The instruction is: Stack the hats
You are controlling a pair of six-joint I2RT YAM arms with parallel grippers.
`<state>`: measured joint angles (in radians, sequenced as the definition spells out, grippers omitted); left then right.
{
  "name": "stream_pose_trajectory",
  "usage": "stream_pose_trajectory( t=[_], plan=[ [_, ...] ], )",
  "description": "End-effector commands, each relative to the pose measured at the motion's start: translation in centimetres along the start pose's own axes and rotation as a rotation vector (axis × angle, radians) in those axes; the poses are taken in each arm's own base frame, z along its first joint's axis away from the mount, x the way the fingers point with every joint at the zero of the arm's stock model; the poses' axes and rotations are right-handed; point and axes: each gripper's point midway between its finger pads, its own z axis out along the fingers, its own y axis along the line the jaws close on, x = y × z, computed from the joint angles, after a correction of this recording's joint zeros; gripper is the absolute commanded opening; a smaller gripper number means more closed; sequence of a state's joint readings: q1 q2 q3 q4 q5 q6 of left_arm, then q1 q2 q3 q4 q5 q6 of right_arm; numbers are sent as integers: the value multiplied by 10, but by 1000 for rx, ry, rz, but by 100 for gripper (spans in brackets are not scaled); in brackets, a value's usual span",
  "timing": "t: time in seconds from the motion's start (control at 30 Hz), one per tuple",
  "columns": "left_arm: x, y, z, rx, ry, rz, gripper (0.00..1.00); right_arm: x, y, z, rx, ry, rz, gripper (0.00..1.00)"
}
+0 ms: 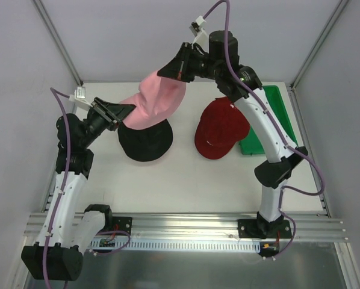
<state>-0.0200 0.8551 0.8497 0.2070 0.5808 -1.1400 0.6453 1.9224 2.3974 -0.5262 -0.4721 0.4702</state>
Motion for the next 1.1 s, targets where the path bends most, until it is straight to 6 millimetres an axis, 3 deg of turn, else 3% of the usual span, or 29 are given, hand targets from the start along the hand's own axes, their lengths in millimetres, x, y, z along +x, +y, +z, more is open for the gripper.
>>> stream_pose_trajectory(
  t=[0.0,0.07,0.27,0.47,0.6,0.73,1.07],
  plan=[
    [0,28,-5,-107,-33,80,30,11,6,4,12,23,-46,0],
    [5,39,-7,-135,-25,78,25,22,-7,10,63,47,-46,0],
    [10,73,-21,-248,-65,118,19,48,-17,27,117,99,-93,0],
    [14,92,-37,-302,-109,159,15,53,-23,30,161,93,-122,0],
    [7,83,-47,-287,-177,185,11,43,-20,26,172,58,-130,0],
    [6,61,-44,-236,-148,201,7,30,-2,15,154,2,-162,0],
    [8,28,-56,-183,-140,198,8,15,37,-14,101,-70,-208,0]
  ],
)
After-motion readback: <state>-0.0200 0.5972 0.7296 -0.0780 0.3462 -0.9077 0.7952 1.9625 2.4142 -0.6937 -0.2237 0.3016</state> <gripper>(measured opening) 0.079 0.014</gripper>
